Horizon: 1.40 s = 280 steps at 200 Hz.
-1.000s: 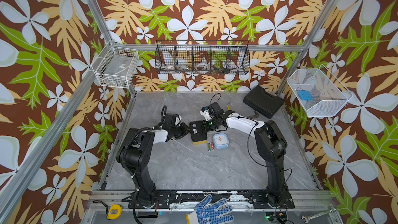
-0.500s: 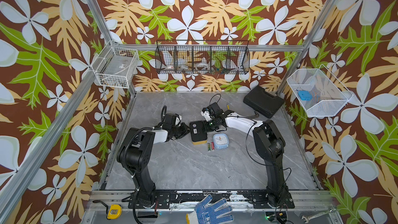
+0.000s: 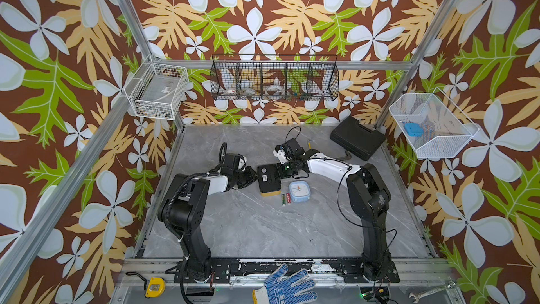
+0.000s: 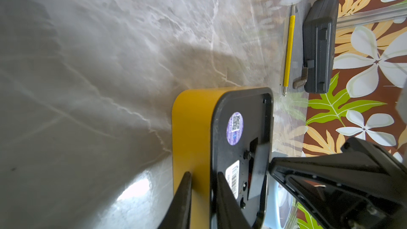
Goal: Insert the battery into the alarm
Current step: Remove the cover from the alarm.
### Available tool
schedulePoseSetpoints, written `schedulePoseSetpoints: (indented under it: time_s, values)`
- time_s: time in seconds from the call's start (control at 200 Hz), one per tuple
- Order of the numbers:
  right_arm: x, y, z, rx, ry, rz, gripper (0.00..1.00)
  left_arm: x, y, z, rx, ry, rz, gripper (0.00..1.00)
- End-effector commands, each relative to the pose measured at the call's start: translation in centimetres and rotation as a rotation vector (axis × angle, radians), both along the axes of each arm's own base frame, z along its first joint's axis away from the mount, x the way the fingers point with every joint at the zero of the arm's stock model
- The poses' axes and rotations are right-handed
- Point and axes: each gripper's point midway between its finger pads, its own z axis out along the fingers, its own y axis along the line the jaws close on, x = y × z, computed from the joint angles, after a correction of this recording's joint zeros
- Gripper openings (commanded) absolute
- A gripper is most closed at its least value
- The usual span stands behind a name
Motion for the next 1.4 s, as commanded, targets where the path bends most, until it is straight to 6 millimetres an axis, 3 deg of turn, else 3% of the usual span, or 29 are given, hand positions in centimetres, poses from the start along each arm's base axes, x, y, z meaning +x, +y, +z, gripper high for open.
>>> schedulePoseSetpoints:
  time_s: [0.0,0.17,0.37,0.505,0.696,0.931,1.396]
  values:
    - [0.1,0.0,1.0,0.007,-0.020,0.003,0.00,-0.9,1.0,-1.3,0.063,0.059,0.021,0.21]
    - [0.2,-0.4,2.0,0.011,-0.043,-0.003,0.00,-0.8,1.1,-1.2,0.073,0.056,0.022,0.21]
    - [0.1,-0.7,1.7,0.003,-0.042,-0.002,0.00,-0.7,1.1,-1.1,0.077,0.055,0.020,0.21]
    - [0.2,-0.2,1.3,-0.036,-0.063,0.036,0.20,-0.7,1.1,-1.0,0.075,0.056,0.018,0.21]
    - [0.2,0.5,-0.1,-0.120,-0.077,0.080,0.27,-0.7,0.9,-1.1,0.069,0.058,0.014,0.21]
    - [0.6,0.2,-0.5,-0.223,-0.138,0.082,0.27,-0.8,0.9,-1.0,0.065,0.058,0.012,0.21]
    - [0.0,0.2,-1.9,-0.241,-0.106,0.098,0.22,-0.8,0.9,-1.2,0.065,0.059,0.014,0.21]
